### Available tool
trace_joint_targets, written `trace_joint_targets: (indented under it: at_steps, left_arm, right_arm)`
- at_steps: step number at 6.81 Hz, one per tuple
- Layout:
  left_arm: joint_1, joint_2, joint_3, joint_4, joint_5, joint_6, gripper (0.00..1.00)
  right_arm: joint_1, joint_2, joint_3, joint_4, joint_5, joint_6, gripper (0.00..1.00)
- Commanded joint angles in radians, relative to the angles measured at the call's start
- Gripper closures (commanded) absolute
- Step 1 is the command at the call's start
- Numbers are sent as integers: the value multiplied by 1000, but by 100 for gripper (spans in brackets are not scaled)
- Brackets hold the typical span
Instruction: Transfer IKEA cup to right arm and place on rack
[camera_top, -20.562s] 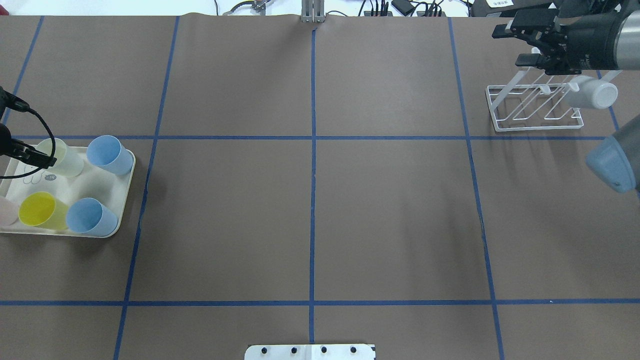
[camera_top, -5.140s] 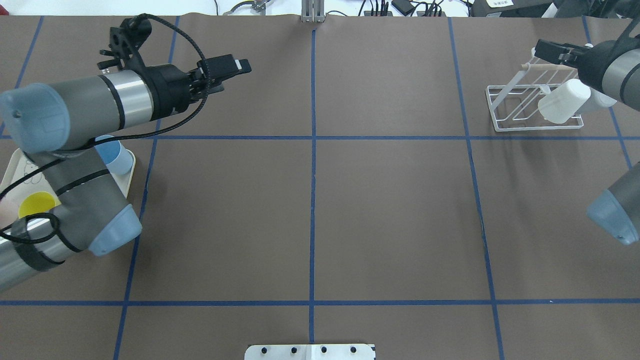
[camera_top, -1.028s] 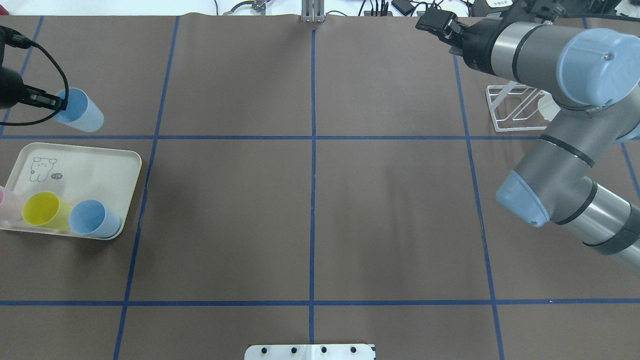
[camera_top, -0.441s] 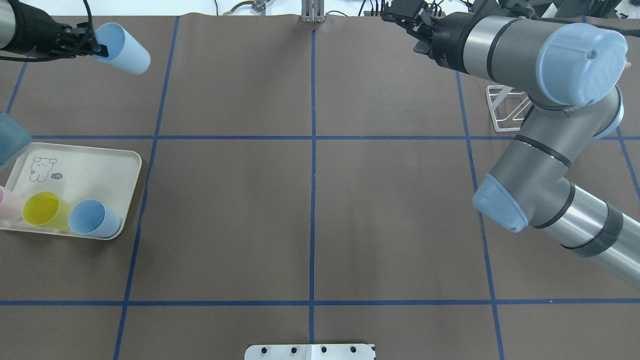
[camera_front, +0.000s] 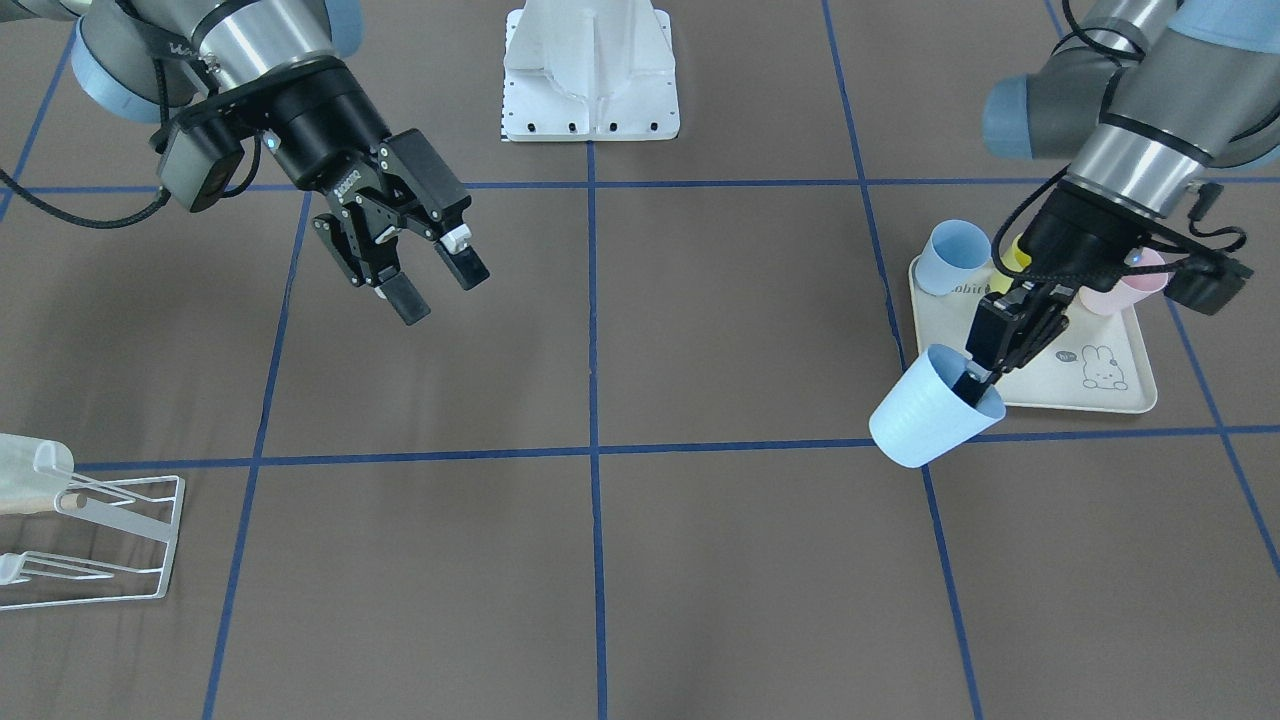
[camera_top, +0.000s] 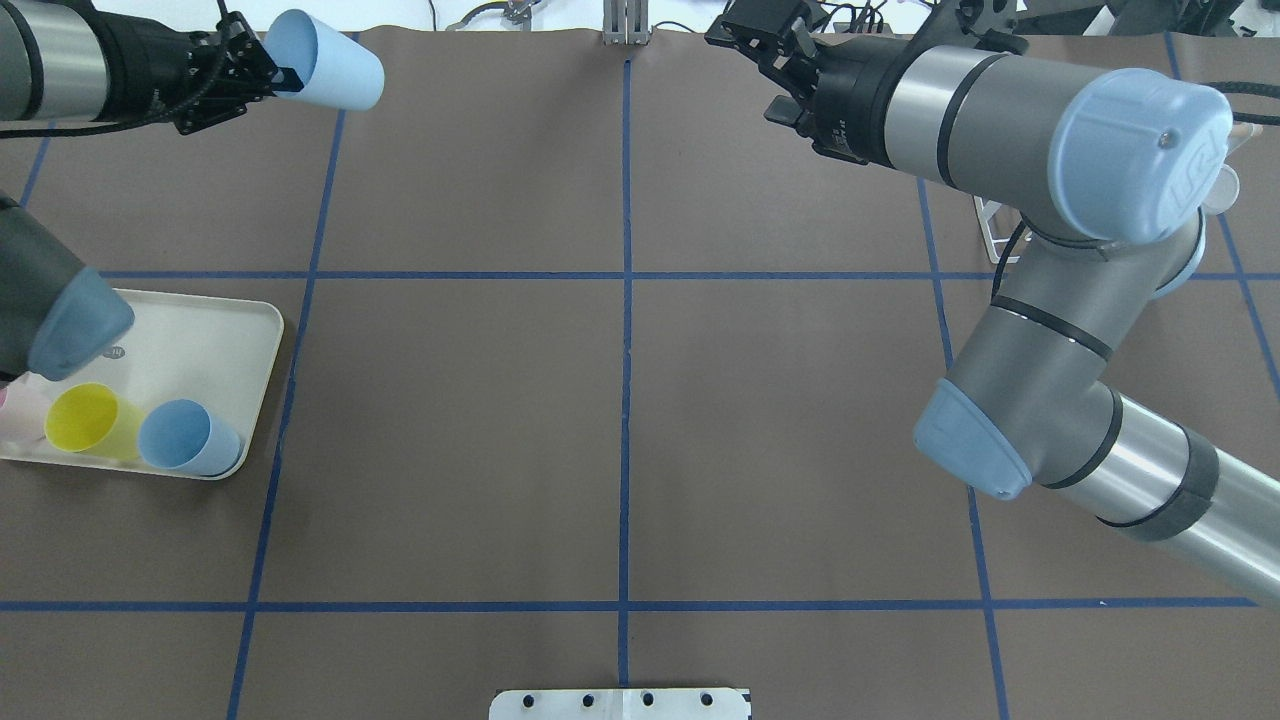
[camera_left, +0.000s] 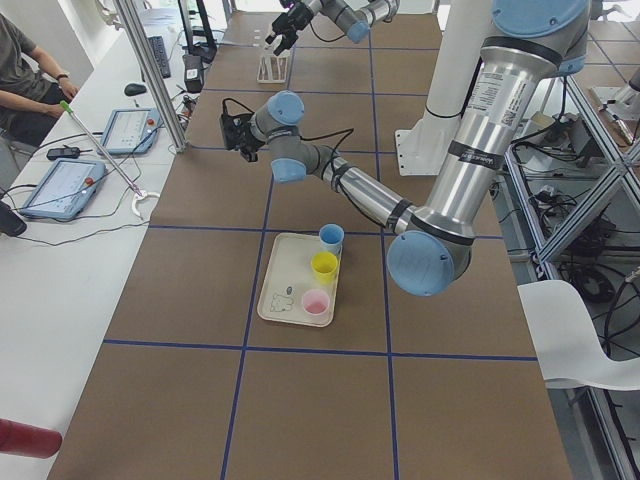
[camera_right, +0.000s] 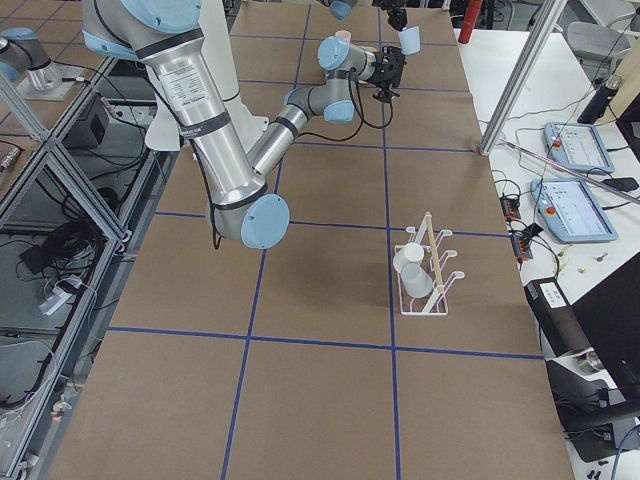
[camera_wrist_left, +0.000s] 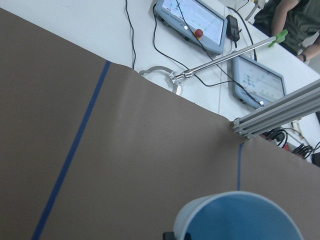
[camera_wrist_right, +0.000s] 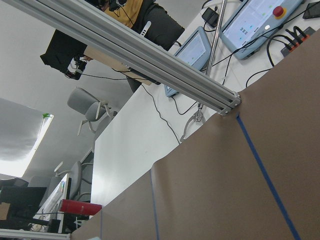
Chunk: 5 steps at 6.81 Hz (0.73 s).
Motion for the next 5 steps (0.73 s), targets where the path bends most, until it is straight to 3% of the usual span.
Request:
trace_joint_targets:
  at_steps: [1, 3, 5]
  left_arm:
    - [101, -22, 56, -309, 157, -409, 100]
    - [193, -53, 114, -579, 289, -656, 100]
    - [291, -172, 174, -688, 409, -830, 100]
  right_arm:
    - [-52, 11, -6, 129, -83, 74, 0]
    - [-83, 14, -10, 254, -143, 137, 0]
    - [-116, 98, -61, 285, -187, 145, 0]
